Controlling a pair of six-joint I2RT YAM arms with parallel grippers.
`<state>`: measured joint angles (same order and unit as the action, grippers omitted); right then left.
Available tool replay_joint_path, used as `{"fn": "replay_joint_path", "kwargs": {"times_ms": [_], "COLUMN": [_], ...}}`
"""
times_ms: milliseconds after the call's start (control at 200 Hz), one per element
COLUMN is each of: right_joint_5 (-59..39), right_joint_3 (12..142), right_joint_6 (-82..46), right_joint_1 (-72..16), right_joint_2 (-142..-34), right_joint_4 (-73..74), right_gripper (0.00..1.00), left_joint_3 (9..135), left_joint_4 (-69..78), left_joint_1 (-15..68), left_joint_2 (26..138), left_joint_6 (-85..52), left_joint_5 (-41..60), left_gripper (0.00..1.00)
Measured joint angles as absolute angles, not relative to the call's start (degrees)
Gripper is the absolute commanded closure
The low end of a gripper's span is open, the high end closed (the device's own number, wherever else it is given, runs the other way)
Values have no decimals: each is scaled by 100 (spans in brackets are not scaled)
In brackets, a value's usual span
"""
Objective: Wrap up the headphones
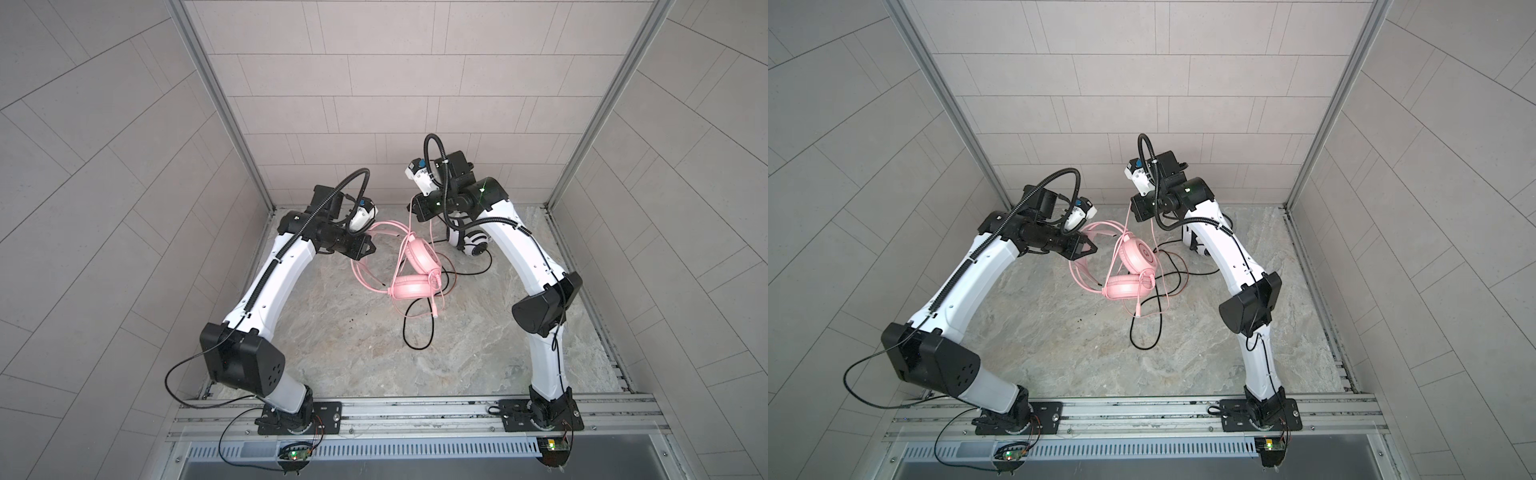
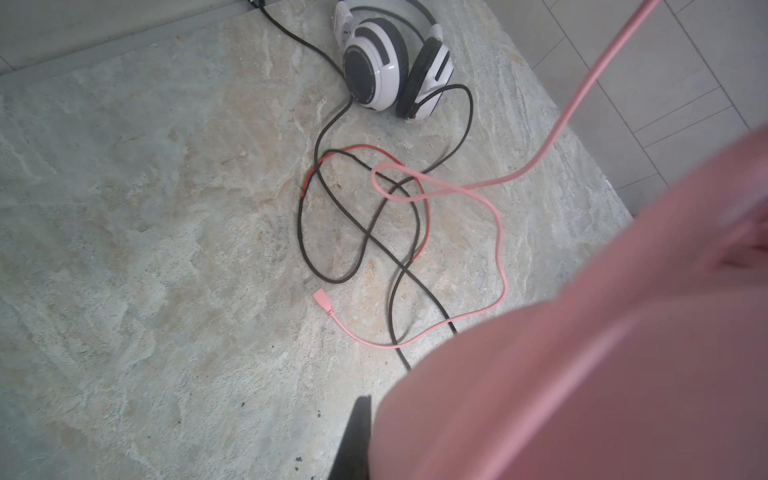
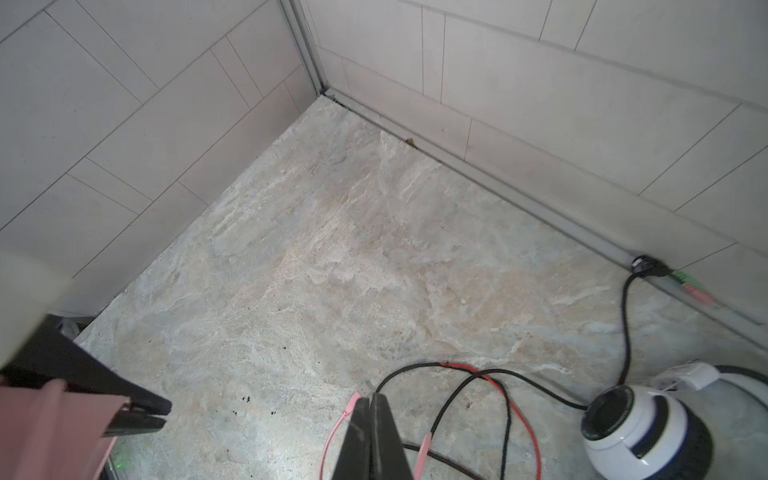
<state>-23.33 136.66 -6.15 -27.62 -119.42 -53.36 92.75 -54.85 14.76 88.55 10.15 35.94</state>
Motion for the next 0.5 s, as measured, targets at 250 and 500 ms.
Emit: {"fn": "replay_joint_path", "kwargs": {"times_ms": [250,500], "right_joint_5": [-2902,-3301], "right_joint_3": [12108,10829], "right_joint_6": [-1022,-1514], "right_joint_1": [-2751,-2628], "right_joint_2": [-11885,-11762], "right_joint_4": [-4241,-3026], "right_gripper": [82,74], "left_joint_3": [9275,9487], "left_joint_4": [-5282,-5201], "left_joint_1": [1437,1441], "left_joint_2": [8844,8678], "left_joint_6": [746,644], "left_joint_5": [3833,4329], "left_gripper": [100,100]}}
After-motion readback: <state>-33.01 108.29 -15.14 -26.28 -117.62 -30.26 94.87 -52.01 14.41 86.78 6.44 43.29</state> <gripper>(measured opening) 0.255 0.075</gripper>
